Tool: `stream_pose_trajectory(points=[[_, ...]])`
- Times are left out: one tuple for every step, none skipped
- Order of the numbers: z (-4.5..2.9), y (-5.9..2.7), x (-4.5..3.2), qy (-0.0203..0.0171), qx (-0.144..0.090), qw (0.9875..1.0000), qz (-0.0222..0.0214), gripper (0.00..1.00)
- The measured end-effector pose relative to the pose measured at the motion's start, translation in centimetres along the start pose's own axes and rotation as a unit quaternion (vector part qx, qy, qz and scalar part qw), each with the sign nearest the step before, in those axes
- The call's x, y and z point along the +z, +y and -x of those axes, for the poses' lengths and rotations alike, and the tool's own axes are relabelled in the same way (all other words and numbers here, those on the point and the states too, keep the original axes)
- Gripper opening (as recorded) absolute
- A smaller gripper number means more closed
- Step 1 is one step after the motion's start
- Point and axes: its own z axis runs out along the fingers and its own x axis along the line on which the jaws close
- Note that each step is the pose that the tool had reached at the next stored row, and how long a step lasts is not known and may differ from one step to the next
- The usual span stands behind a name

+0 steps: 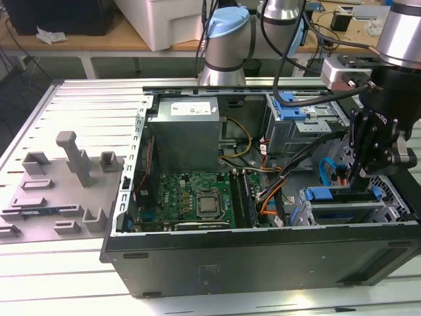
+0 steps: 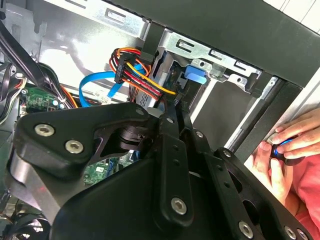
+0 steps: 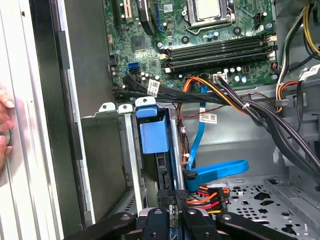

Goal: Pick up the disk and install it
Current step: 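Insert the first disk wire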

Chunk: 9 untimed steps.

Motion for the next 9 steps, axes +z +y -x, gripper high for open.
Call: stream_pose_trajectory(points=[[-0.03,0.00,0.00,-0.0002,0.000,1.0000,0.0000,0.17],[-0.05,-0.01,0.01,-0.0005,0.000,1.0000,0.0001,0.17],[-0.12,-0.02,0.02,-0.0011,0.000,1.0000,0.0001,0.17],[-0.18,-0.02,0.02,-0.0015,0.000,1.0000,0.0002,0.17],[-0.19,-0.02,0.03,-0.0017,0.000,1.0000,0.0002,0.17],[-0.19,-0.03,0.03,-0.0018,0.000,1.0000,0.0002,0.17],[-0.20,-0.03,0.03,-0.0019,0.000,1.0000,0.0003,0.17],[-0.21,-0.02,0.03,-0.0020,0.000,1.0000,0.0003,0.17],[-0.21,-0.03,0.03,-0.0021,0.000,1.0000,0.0003,0.17]])
